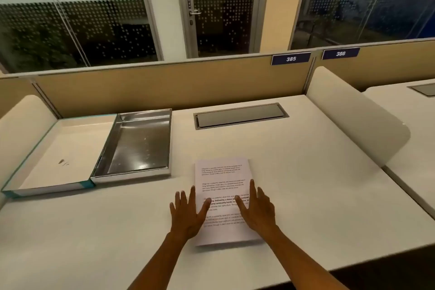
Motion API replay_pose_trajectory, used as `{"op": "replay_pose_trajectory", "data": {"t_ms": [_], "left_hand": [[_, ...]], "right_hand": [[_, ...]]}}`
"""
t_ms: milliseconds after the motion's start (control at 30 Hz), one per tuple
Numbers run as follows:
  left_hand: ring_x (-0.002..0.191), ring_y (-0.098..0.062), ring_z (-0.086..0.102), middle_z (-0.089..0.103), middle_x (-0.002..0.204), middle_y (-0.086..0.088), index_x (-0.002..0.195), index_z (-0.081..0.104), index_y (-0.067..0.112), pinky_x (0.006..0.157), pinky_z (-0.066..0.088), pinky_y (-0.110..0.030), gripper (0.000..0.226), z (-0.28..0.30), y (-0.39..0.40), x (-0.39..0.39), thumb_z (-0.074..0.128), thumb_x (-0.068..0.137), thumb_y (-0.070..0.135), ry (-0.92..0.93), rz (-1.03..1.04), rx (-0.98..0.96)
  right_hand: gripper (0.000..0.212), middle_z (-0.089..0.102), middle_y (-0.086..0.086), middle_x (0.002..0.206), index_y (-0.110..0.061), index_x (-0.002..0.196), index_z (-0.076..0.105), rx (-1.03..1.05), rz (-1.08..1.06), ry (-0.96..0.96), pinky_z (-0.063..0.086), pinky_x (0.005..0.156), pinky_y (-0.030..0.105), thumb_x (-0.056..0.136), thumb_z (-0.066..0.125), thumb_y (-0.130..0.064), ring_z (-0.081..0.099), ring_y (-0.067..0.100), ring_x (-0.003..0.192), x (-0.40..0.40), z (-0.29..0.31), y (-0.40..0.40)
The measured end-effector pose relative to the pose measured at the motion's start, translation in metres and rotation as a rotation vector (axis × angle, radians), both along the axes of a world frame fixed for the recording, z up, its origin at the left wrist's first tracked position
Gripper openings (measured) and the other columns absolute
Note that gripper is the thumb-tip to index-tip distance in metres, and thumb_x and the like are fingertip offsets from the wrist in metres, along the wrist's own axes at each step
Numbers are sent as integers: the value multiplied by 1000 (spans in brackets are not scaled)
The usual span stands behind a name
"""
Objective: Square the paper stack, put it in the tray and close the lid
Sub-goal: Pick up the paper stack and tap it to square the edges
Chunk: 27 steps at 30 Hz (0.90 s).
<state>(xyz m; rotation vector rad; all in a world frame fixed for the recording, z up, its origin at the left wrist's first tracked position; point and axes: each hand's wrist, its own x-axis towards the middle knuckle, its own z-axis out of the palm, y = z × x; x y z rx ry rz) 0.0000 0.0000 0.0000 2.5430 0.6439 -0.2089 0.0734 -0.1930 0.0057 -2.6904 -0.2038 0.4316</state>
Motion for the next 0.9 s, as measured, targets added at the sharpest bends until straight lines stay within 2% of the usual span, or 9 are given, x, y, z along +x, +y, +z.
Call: {"op": "replay_pose_trajectory", "data": {"t_ms": [100,200,333,433,533,667,767,833,900], "left_hand": [[143,-34,25,34,154,-12,152,12,22,118,21,-52,92,-6,-19,5,21,80,79,-27,119,-87],[129,-29,43,48,142,-7,145,29,24,108,40,-45,90,-5,-40,9,31,76,81,-87,245,-195],[126,-34,44,51,137,-13,138,39,15,102,41,-46,76,9,-50,24,59,80,61,-119,381,-242],[118,-37,51,56,127,-18,130,41,12,98,46,-47,74,14,-43,34,64,77,58,-133,510,-348],[107,-35,58,60,120,-18,126,40,11,94,50,-47,66,20,-31,44,64,81,52,-152,647,-505],[96,-30,61,61,116,-17,127,43,4,71,49,-35,67,20,-14,52,64,82,49,-114,778,-685],[83,-27,63,66,101,-17,118,50,-1,56,45,-30,61,22,-5,58,65,82,46,-96,790,-785],[75,-24,59,59,84,-11,105,44,0,62,48,-34,46,31,-5,59,65,86,37,-74,768,-832],[78,-27,61,58,80,-9,101,43,6,75,54,-42,38,33,-7,62,66,86,31,-58,750,-851]], "right_hand": [[81,31,12,153,-25,153,-7,37,-35,26,33,111,45,91,29,-64,34,30,135,9,-4,0],[81,29,13,152,-20,153,-3,83,-85,79,36,108,43,93,34,-59,33,31,134,17,-7,5],[82,31,16,147,-17,154,1,132,-170,168,39,103,43,93,42,-54,35,35,130,33,-3,9],[80,31,17,146,-15,153,7,201,-266,244,40,102,45,93,47,-49,37,40,130,46,-1,8],[67,39,19,139,-8,145,26,251,-352,291,42,100,45,93,49,-44,45,40,124,59,-4,6],[49,52,16,122,-4,123,49,309,-398,331,51,91,41,92,48,-42,58,33,107,67,-1,2],[40,59,8,100,-5,105,52,317,-382,337,51,93,42,91,47,-42,62,30,99,68,3,5],[33,59,4,89,-10,97,51,302,-363,339,49,97,43,92,45,-41,63,28,96,71,4,8],[31,59,1,82,-11,94,54,296,-351,353,48,98,43,91,45,-40,64,27,93,74,6,9]]}}
